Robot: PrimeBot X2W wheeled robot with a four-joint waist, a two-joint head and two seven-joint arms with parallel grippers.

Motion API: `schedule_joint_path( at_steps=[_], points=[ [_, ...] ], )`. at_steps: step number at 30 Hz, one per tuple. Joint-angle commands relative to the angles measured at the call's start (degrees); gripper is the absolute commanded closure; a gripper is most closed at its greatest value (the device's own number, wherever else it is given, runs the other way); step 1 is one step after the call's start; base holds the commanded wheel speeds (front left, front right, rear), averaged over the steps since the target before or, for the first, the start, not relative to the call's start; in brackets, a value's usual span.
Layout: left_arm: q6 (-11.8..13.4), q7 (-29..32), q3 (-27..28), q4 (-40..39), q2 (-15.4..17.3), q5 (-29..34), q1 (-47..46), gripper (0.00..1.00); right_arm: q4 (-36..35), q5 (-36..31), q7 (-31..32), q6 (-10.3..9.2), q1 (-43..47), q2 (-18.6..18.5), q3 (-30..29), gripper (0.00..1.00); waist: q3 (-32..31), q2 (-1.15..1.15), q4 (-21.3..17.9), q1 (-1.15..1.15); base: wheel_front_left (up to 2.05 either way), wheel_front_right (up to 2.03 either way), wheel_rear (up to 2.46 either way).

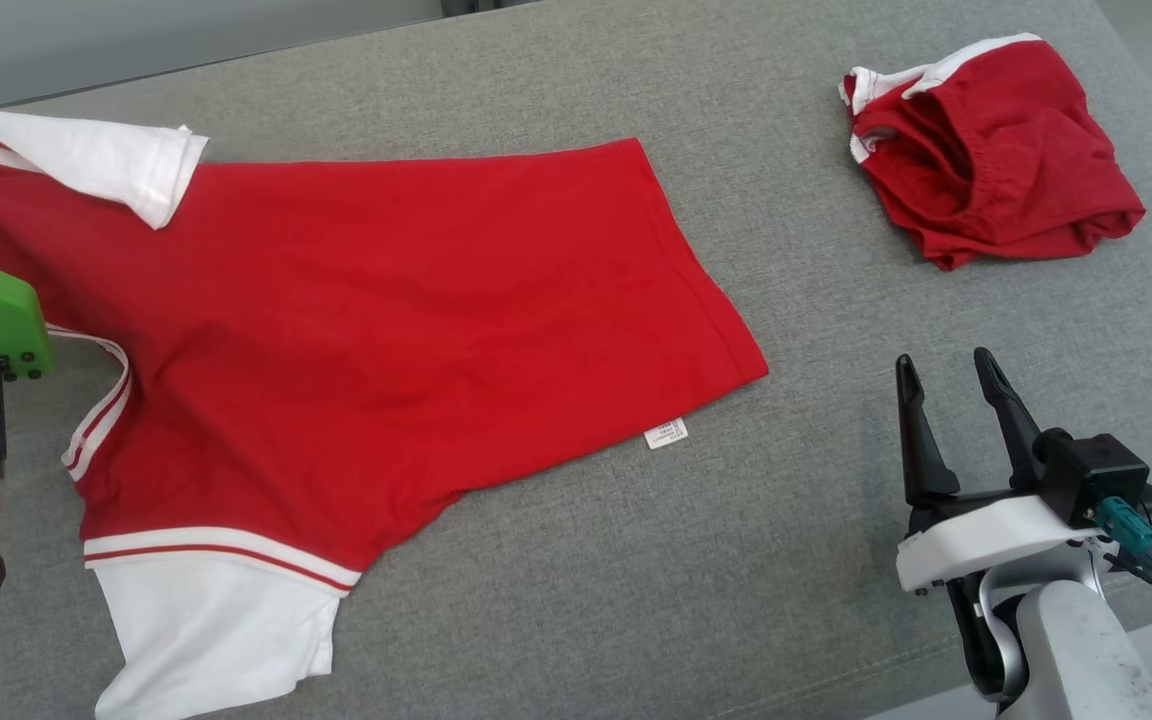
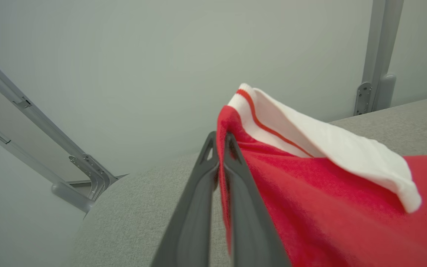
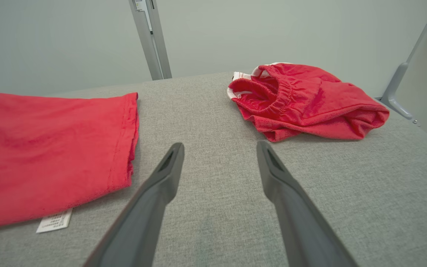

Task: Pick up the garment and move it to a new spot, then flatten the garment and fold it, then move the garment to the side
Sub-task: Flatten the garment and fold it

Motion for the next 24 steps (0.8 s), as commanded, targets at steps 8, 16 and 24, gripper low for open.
schedule_joint_path(
  at_steps=[8, 16, 24],
  points=[
    [1.99, -1.16, 0.93, 0.74, 0.00, -0.60, 1.27, 0.45, 0.86, -0.89, -0.17, -0.06, -1.52, -0.13, 0.90, 0.00, -0.78, 0.00, 1.94, 0.00, 0.00, 0.00, 0.00],
    [0.46, -1.16, 2.10, -6.15, -2.11, -1.87, 3.83, 0.00, 2.81, -1.54, 0.63, -0.06, -2.01, -0.14, 2.11, 0.00, -2.30, 0.00, 4.31, 0.00, 0.00, 0.00, 0.00],
    [-1.64, -1.11, 4.11, -23.41, -7.45, -3.33, 15.35, 0.00, 6.03, -1.76, 6.74, -0.07, -4.64, -0.62, 3.35, 0.00, -4.62, 0.00, 9.21, 0.00, 0.00, 0.00, 0.00]
  ],
)
